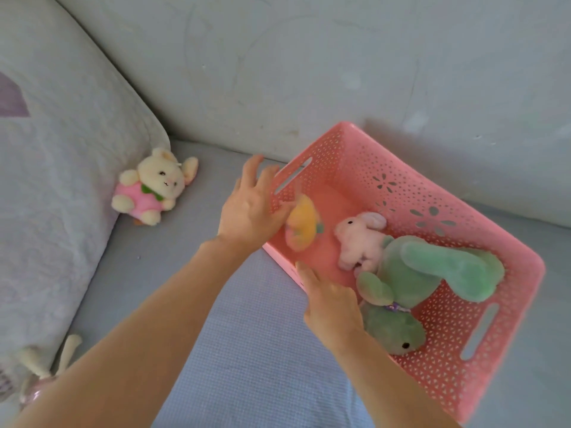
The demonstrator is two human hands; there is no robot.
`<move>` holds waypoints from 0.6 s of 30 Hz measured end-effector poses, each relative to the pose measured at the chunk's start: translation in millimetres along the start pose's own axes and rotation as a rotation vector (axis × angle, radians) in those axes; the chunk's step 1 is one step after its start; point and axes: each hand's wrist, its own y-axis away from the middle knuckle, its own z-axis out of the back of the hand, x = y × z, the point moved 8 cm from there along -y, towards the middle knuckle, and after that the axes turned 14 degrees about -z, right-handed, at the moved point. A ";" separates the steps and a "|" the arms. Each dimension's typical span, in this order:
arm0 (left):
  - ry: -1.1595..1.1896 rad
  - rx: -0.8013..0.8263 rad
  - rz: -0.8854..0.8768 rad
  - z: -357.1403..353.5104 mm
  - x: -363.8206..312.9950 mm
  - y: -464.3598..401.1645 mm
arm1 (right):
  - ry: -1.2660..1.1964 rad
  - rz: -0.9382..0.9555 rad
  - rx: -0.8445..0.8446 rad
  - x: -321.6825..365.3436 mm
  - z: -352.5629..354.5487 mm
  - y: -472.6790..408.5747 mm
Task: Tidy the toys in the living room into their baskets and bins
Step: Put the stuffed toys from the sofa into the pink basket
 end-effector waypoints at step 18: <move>-0.138 0.112 0.561 26.8 248.1 73.9 | -0.027 0.041 0.080 70.5 -26.2 -91.2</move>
